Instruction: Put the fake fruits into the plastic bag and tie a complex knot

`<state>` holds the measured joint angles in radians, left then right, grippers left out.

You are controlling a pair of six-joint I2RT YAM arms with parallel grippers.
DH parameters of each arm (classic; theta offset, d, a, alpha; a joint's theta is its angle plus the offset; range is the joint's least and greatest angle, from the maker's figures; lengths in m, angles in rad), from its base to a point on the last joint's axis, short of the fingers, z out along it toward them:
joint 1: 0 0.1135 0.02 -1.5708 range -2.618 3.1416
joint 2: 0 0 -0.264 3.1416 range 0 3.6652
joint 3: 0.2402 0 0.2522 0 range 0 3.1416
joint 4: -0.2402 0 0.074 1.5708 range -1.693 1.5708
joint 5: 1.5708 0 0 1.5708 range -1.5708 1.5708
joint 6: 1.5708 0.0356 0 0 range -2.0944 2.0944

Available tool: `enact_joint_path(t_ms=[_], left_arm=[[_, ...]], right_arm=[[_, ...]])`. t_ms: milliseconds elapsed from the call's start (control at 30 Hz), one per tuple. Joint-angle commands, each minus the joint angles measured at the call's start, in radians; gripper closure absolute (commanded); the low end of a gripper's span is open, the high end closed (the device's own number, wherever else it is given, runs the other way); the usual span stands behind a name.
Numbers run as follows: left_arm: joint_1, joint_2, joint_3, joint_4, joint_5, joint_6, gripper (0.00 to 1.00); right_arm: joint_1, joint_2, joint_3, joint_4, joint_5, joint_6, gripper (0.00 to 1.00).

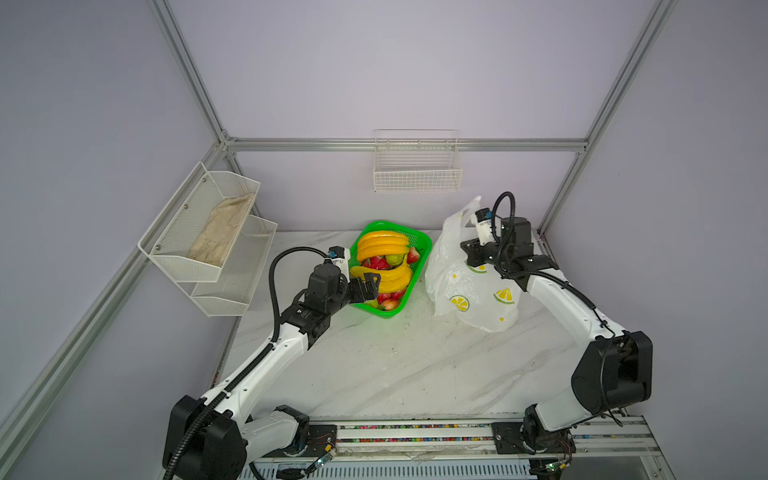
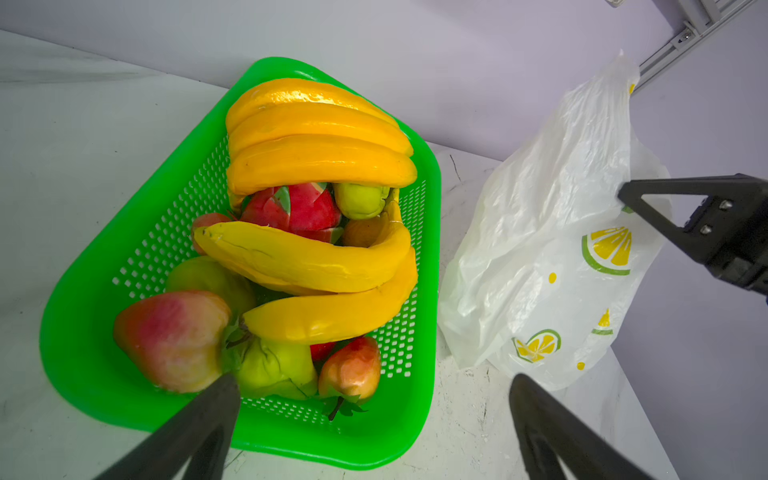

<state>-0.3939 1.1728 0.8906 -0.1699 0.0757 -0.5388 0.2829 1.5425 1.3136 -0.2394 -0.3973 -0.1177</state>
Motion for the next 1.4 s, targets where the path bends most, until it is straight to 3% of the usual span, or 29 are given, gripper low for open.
enact_joint_path(t_ms=[0,167,300,400,567,633,700,933,1200,1300,1367], left_arm=[[-0.005,-0.024,0.053,0.0,0.018,0.002,0.0],[-0.008,0.005,0.069,-0.003,0.039,0.009,0.0],[-0.012,0.035,0.086,-0.015,0.058,0.01,0.0],[-0.017,0.041,0.08,-0.015,0.043,0.018,0.0],[-0.02,0.042,0.076,-0.027,0.038,0.024,0.0],[-0.021,0.044,0.073,-0.027,0.035,0.024,0.0],[-0.024,0.052,0.075,-0.027,0.035,0.026,0.0],[-0.034,0.071,0.078,-0.026,0.047,0.022,0.0],[-0.04,0.084,0.08,-0.025,0.055,0.024,0.0],[-0.043,0.08,0.074,-0.022,0.047,0.02,0.0],[-0.045,0.082,0.074,-0.02,0.046,0.019,0.0]], right_arm=[[0.039,-0.057,-0.042,-0.212,-0.013,-0.078,1.0],[0.04,-0.208,-0.218,-0.255,0.185,0.072,1.0],[0.039,-0.211,-0.252,-0.254,0.303,0.136,0.99],[0.04,-0.179,-0.267,-0.202,0.283,0.151,0.85],[0.04,-0.177,-0.271,-0.173,0.433,0.226,0.63],[0.039,-0.177,-0.263,-0.141,0.505,0.279,0.4],[0.04,-0.153,-0.248,-0.12,0.569,0.346,0.3],[0.069,-0.077,-0.266,-0.143,0.812,0.541,0.18],[0.074,0.027,-0.317,-0.144,0.859,0.632,0.12],[0.074,0.05,-0.352,-0.11,0.842,0.645,0.15],[0.075,0.063,-0.356,-0.085,0.818,0.648,0.26]])
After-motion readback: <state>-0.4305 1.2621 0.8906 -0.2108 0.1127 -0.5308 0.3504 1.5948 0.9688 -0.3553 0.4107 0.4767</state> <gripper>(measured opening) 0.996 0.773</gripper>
